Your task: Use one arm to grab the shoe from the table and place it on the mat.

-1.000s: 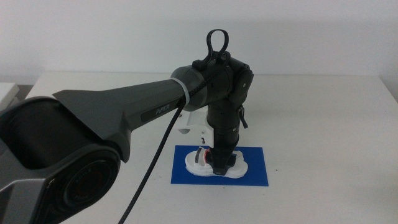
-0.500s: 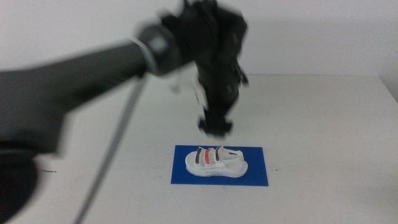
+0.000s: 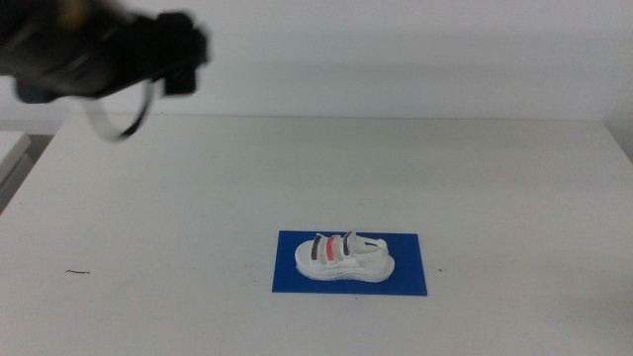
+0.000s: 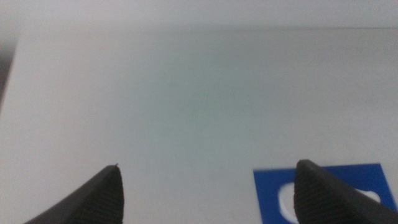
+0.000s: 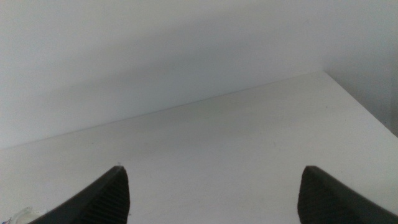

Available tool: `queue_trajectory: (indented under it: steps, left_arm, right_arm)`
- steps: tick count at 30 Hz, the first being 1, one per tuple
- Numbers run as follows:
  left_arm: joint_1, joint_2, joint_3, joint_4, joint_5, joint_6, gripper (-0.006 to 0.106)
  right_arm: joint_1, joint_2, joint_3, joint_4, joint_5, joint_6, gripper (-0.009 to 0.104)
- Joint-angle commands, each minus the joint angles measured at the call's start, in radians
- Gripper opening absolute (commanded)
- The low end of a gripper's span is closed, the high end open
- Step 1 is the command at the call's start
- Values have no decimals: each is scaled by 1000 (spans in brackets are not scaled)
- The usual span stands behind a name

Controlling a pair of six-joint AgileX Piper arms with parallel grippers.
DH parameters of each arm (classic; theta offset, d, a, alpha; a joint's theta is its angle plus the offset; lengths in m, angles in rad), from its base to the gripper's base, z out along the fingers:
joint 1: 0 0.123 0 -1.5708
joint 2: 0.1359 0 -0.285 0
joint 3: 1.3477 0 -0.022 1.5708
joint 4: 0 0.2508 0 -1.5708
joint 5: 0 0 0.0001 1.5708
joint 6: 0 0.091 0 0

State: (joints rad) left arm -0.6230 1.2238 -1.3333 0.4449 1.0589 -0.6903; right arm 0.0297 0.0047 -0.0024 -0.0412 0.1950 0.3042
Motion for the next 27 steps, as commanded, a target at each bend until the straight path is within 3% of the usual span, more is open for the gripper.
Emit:
queue_trajectory:
  steps: [1, 5, 7, 10, 15, 21, 25, 27]
  left_arm:
    - [41, -119, 135, -12, -220, 208, 94]
    - [149, -341, 440, -163, -650, 482, 94]
    - [219, -441, 586, -227, -814, 511, 94]
    - [311, -561, 780, -244, -972, 496, 94]
    - [411, -720, 972, -246, -1001, 422, 94]
    - [423, -830, 1089, -255, -1024, 485, 94]
    - [447, -922, 1155, -431, -1020, 542, 94]
    - [495, -1003, 1205, -445, -1036, 542, 94]
  right_arm:
    - [2, -5, 2, -7, -8, -4, 79]
    - [2, -5, 2, -7, -8, -4, 79]
    - [2, -5, 2, -7, -8, -4, 79]
    - [2, -5, 2, -7, -8, -4, 79]
    - [2, -5, 2, -7, -8, -4, 79]
    - [2, -5, 2, -7, -8, -4, 79]
    - [2, -5, 2, -7, -8, -4, 79]
    - [2, -5, 2, -7, -8, -4, 79]
